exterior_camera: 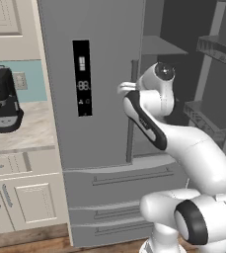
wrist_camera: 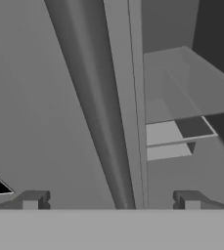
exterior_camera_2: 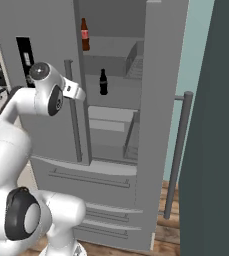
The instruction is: Open the fridge, grab two sodas, and place both sodas inside the bowl with ice on the dining counter.
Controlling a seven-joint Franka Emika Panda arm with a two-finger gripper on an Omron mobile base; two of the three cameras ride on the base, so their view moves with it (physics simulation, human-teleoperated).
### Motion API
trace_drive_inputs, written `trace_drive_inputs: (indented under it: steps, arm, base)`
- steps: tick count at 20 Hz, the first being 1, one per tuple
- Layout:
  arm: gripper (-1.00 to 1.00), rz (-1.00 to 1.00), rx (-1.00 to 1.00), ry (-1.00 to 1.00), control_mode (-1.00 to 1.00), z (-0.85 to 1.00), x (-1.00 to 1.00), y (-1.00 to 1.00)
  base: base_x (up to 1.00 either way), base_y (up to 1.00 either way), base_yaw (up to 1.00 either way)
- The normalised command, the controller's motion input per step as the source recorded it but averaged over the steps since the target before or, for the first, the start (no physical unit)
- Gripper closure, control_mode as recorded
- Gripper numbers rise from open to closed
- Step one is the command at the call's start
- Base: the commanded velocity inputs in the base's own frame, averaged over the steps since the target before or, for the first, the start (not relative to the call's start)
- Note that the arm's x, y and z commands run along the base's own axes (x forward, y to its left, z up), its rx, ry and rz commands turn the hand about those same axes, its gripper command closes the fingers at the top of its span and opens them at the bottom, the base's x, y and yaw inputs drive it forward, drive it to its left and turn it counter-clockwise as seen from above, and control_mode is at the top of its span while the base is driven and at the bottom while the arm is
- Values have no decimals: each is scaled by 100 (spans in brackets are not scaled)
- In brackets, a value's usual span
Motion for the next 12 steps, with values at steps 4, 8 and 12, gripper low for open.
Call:
trace_drive_inputs:
  steps: [4,8,12]
  arm:
    - [-100,0,0,0,-100,-16,34,0]
    - [-100,0,0,0,-100,-18,35,8]
    - [-100,0,0,0,-100,-18,35,17]
  base:
    - [0,0,0]
    - [0,0,0]
    - [0,0,0]
